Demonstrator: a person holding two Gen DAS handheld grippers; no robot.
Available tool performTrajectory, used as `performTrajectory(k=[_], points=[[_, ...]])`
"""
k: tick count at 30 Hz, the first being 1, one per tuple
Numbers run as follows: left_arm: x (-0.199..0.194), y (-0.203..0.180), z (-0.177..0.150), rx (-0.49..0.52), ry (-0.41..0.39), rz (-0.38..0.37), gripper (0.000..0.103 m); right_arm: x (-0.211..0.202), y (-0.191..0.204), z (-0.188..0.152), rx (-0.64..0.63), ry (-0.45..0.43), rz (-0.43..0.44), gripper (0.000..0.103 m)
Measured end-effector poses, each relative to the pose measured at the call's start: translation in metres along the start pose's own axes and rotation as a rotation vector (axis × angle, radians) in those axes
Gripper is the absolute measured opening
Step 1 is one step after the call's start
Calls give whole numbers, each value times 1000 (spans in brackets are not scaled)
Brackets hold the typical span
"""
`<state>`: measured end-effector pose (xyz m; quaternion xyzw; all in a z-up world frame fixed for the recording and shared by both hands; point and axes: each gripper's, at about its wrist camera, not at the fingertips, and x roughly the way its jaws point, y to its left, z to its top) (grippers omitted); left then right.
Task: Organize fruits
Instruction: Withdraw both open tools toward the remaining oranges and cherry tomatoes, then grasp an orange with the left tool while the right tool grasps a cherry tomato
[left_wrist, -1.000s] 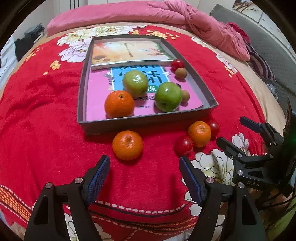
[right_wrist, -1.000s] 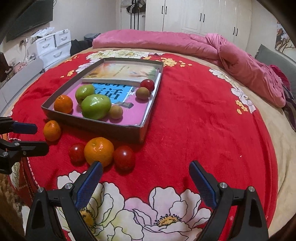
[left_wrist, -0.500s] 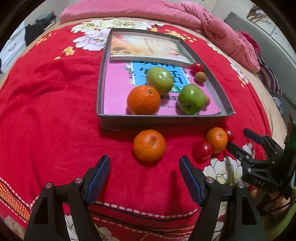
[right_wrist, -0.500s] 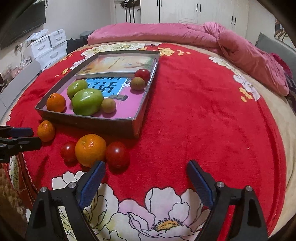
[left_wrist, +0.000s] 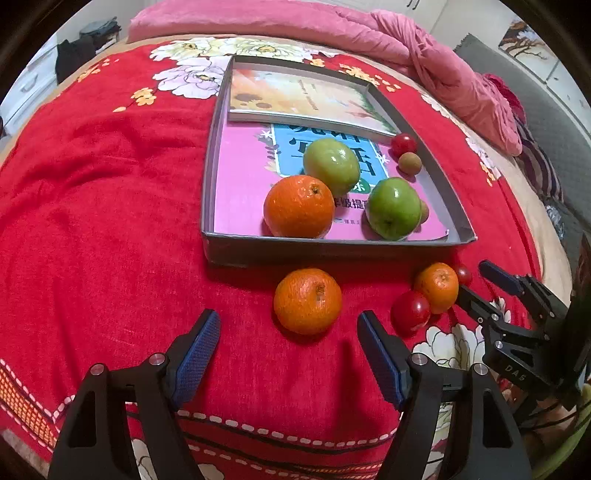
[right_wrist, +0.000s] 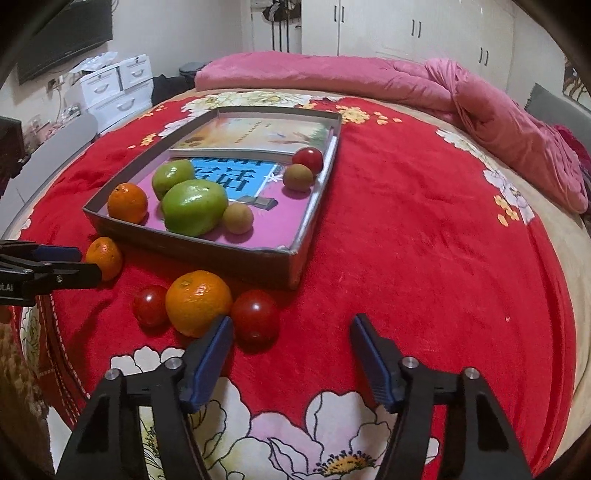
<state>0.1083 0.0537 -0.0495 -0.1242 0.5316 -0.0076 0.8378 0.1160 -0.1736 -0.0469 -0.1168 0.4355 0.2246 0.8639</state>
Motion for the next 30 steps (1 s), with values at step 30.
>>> performTrajectory(k=[30], points=[[13, -10, 6, 17, -2, -14, 52, 11, 9, 7, -37, -3, 73, 28]])
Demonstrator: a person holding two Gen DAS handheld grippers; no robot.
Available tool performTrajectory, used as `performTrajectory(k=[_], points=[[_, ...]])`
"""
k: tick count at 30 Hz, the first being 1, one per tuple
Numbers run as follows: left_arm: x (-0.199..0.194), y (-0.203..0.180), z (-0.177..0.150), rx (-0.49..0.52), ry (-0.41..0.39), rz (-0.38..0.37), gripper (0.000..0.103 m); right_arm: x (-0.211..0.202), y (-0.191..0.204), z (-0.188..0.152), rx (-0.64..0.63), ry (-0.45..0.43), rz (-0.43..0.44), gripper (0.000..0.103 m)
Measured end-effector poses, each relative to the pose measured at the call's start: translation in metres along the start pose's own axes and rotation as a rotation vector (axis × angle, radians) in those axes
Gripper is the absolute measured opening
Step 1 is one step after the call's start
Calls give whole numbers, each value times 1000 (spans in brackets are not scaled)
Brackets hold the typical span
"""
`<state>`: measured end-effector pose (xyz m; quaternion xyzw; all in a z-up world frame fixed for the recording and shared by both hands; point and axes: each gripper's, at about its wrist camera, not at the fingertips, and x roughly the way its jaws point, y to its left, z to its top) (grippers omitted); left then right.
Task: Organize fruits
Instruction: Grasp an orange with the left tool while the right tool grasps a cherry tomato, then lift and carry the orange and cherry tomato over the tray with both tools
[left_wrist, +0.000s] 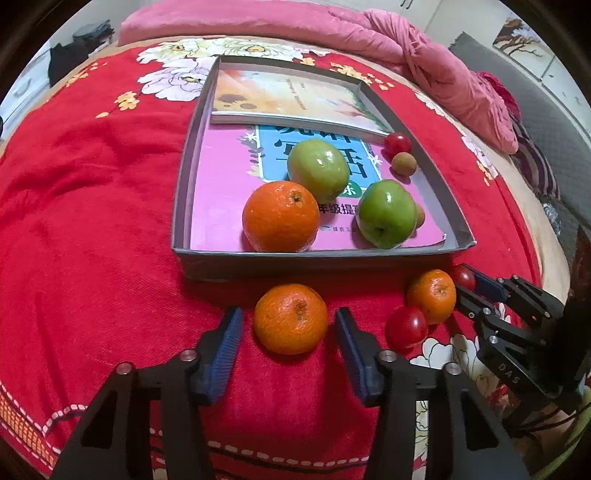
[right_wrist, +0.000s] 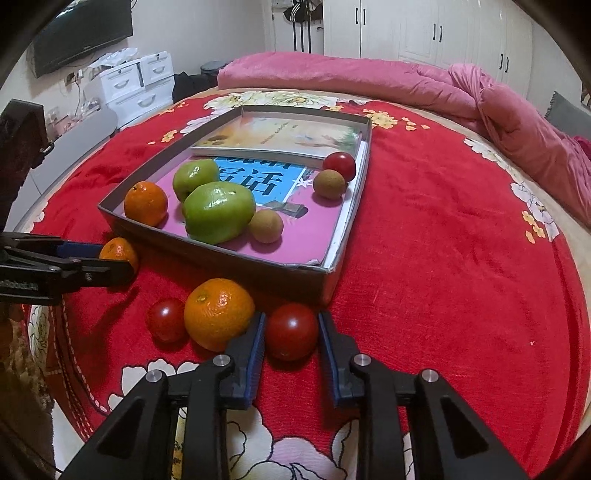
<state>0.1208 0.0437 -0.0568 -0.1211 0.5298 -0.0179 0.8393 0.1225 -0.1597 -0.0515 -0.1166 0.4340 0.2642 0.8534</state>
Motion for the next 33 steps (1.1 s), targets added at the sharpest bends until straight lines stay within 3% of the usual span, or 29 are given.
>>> performTrajectory(k=[5, 12, 19, 33], points=[[2, 3, 2, -10, 3, -13, 41, -7, -4, 2, 24, -23, 6, 28], [-14, 2, 0, -19, -16, -50, 40, -23, -7, 3, 56, -83, 45, 28], [-49, -10, 7, 16, -103, -59, 40, -45, -3, 11, 50, -191, 93, 28], [-85, -29, 15, 49, -185, -76, 40, -58, 0, 16, 50, -245, 102, 28]])
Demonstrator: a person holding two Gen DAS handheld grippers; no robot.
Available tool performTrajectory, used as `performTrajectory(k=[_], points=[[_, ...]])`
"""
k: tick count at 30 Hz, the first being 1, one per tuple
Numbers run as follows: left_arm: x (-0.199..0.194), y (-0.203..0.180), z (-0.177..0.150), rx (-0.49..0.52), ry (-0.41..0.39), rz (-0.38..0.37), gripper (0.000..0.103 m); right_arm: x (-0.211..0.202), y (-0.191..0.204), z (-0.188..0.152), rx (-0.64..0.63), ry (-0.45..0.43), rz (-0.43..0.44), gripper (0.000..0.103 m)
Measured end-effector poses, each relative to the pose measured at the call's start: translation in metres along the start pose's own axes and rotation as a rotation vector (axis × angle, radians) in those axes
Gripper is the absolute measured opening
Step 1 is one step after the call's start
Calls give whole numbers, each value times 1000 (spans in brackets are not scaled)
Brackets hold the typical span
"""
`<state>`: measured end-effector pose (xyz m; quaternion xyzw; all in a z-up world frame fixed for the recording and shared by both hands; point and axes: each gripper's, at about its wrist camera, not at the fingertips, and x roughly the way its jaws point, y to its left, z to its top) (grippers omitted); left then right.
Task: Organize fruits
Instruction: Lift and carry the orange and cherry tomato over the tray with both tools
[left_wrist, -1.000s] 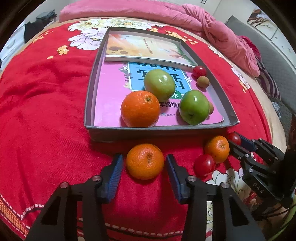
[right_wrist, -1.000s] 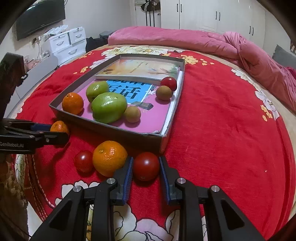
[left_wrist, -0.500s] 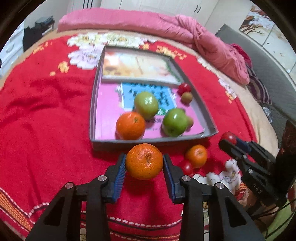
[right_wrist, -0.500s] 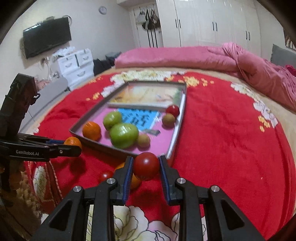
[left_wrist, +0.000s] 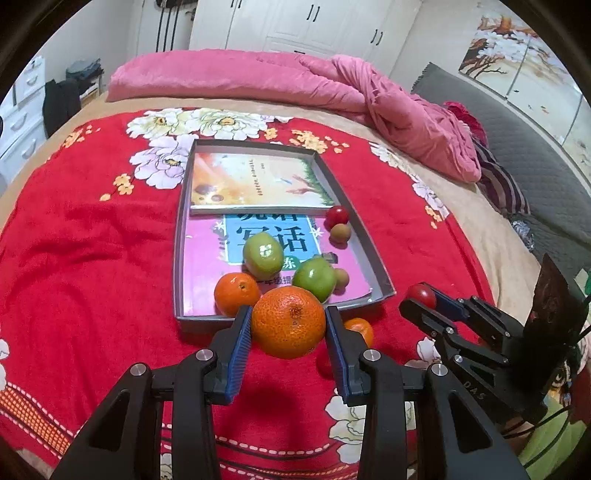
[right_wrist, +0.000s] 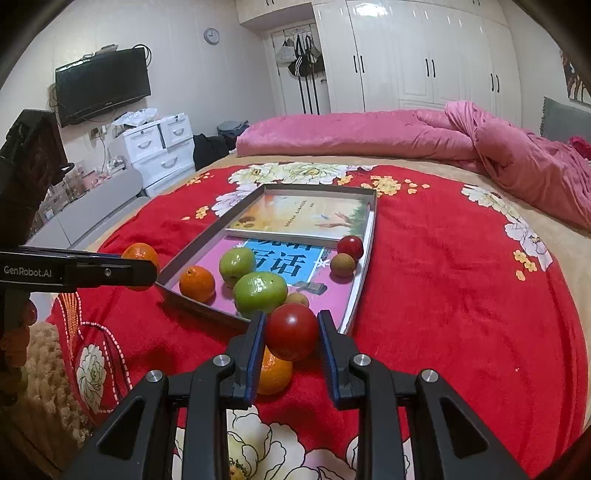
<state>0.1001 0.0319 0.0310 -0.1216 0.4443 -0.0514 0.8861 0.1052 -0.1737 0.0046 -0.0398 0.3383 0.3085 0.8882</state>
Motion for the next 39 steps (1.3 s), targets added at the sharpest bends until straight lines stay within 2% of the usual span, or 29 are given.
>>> performTrajectory(k=[21, 39], points=[[-8, -11, 18, 3, -44, 11, 40, -12, 0, 14, 10, -76, 7, 28], [19, -14, 34, 10, -40, 28, 40, -4, -4, 31, 17, -102, -6, 28]])
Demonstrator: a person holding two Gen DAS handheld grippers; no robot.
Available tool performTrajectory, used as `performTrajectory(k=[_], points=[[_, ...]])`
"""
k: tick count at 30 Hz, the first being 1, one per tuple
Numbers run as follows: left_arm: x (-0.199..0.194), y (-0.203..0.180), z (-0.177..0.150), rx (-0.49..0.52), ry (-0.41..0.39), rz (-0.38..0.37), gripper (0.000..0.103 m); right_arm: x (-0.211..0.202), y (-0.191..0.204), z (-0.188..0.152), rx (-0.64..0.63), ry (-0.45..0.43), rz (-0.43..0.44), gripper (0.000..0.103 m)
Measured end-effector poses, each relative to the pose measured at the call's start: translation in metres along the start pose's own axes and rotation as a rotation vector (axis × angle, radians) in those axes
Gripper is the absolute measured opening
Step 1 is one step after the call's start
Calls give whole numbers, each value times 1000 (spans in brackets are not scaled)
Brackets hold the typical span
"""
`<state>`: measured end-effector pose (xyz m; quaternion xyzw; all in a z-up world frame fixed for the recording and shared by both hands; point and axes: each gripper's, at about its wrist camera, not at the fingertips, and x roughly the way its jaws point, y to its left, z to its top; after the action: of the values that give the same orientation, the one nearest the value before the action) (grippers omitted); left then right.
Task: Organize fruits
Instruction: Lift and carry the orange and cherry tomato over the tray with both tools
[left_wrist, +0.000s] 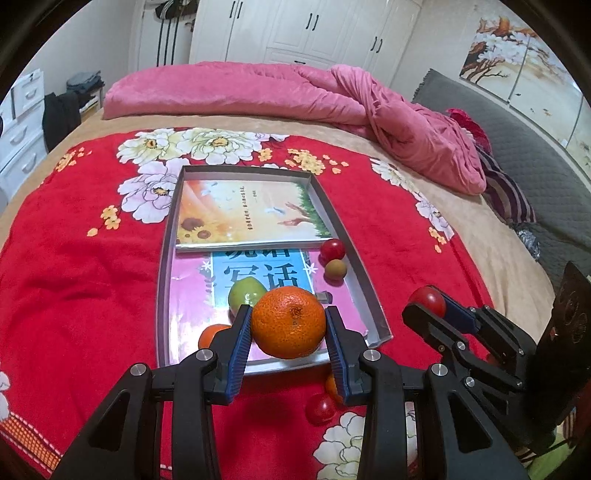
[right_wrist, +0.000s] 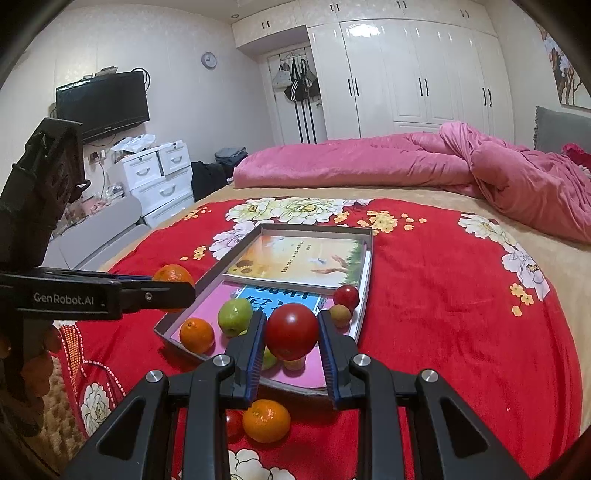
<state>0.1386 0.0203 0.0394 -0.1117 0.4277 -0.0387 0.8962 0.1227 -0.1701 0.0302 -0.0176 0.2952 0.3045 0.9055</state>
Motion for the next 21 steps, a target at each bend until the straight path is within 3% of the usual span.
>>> performTrajectory(k=[21], points=[[43, 11, -5, -13, 69, 31, 40, 40, -5, -4, -13, 98, -19, 28]])
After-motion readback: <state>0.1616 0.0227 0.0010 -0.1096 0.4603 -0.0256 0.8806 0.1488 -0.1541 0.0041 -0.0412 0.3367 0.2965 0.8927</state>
